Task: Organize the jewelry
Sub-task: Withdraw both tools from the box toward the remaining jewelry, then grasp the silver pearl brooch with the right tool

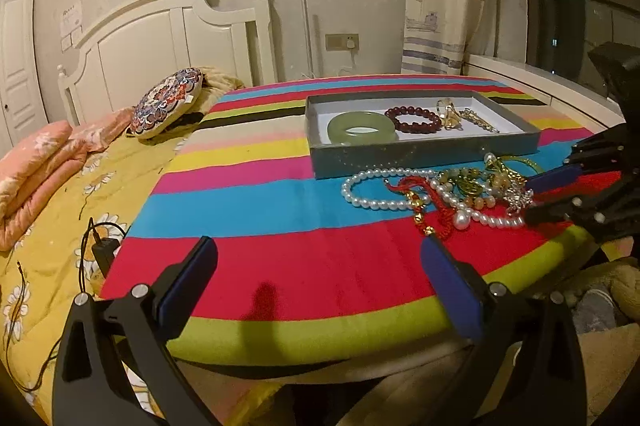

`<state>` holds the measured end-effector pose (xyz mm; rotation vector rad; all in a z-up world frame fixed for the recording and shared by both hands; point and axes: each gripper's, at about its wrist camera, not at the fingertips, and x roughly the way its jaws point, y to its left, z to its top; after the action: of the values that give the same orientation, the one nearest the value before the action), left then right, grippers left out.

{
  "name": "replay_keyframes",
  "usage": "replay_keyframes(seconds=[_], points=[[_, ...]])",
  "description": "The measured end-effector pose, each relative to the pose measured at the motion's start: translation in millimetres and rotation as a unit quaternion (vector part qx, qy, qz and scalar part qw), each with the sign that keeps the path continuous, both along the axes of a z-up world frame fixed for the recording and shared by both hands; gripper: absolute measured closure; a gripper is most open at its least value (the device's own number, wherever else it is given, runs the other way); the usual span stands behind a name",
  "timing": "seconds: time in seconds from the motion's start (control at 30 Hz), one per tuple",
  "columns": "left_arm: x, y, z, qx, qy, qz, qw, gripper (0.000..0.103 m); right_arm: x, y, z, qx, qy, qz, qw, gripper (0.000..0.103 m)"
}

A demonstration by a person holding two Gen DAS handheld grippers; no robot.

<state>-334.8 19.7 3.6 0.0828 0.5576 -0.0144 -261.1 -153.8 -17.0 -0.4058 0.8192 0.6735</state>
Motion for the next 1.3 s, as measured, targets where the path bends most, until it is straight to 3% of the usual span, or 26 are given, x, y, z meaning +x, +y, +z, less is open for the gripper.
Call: replay_keyframes(seconds=[0.23, 0.4, 0.53, 0.7, 0.8, 0.87, 0.93, 1.13, 1.3], points=[[3, 4, -3, -0.018, 0.007, 0.005, 0.9998, 0.002, 17, 5, 12, 0.024, -0.023, -0.009, 0.999, 0.079], [2, -1, -5, -0.014, 0.008, 0.001, 0.9999, 0.002, 38, 23, 22, 0.041, -0.039, -0.004, 0.998, 0.079], [3, -2, -8, -0.016, 0.013, 0.001, 0.9998, 0.002, 54, 37, 19, 0.025, -0.053, -0.012, 0.998, 0.079], [0, 3, -11, -0.02, 0.014, 0.008, 0.9997, 0.002, 52, 22, 35, 0.046, -0.069, -0.03, 0.996, 0.08], [-1, 5, -11, -0.027, 0.012, 0.011, 0.9995, 0.002, 39, 12, 41, 0.052, -0.055, -0.012, 0.997, 0.075], [-1, 5, -11, -0.029, 0.012, 0.01, 0.9995, 0.002, 33, 10, 36, 0.043, -0.055, -0.002, 0.998, 0.055], [0, 3, -11, -0.028, 0.012, 0.006, 0.9995, 0.002, 29, 15, 26, 0.027, -0.052, 0.01, 0.998, 0.048], [0, -3, -13, -0.017, 0.015, -0.001, 0.9997, 0.002, 38, 27, 13, 0.006, -0.049, 0.03, 0.998, 0.049], [2, -1, -15, -0.02, 0.019, 0.0, 0.9996, 0.002, 52, 26, 3, 0.022, -0.01, 0.032, 0.999, 0.051]])
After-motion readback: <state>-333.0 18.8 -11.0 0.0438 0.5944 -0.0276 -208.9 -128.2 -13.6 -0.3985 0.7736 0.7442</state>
